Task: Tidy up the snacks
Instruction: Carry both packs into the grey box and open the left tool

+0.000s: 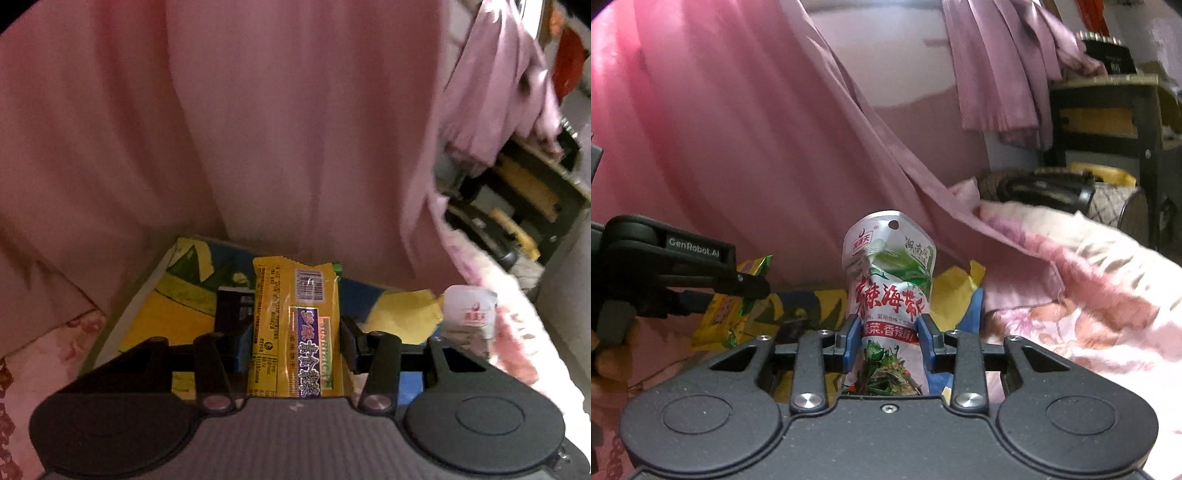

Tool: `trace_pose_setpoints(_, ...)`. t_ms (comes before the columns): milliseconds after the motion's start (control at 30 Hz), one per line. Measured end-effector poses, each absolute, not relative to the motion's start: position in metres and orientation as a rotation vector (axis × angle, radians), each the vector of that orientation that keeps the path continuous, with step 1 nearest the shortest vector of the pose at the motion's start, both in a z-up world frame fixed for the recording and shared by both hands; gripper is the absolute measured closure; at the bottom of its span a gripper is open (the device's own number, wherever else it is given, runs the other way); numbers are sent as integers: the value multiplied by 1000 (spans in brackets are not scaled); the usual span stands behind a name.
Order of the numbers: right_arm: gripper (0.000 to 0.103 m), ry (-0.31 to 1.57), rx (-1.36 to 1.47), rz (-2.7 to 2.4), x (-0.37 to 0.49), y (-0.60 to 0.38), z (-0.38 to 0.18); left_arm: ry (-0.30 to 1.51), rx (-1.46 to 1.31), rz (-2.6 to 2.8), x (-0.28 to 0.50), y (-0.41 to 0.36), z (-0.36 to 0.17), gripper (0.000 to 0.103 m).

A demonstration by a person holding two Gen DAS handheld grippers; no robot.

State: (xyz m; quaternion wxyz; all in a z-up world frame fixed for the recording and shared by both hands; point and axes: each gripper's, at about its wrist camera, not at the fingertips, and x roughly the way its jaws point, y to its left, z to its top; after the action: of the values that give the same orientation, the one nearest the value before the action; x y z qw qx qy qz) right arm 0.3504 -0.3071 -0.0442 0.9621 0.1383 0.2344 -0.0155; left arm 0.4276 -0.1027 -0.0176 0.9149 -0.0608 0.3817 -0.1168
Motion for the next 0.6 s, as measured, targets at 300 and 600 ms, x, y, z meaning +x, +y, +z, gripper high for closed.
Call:
trace_pose_setpoints(300, 67, 574, 278, -2, 382, -299, -76, 908, -87, -192, 456, -103, -64, 52)
trace_pose_setpoints(600, 65, 597, 260, 15, 391, -290, -83, 995, -28, -179, 466, -107, -79, 52)
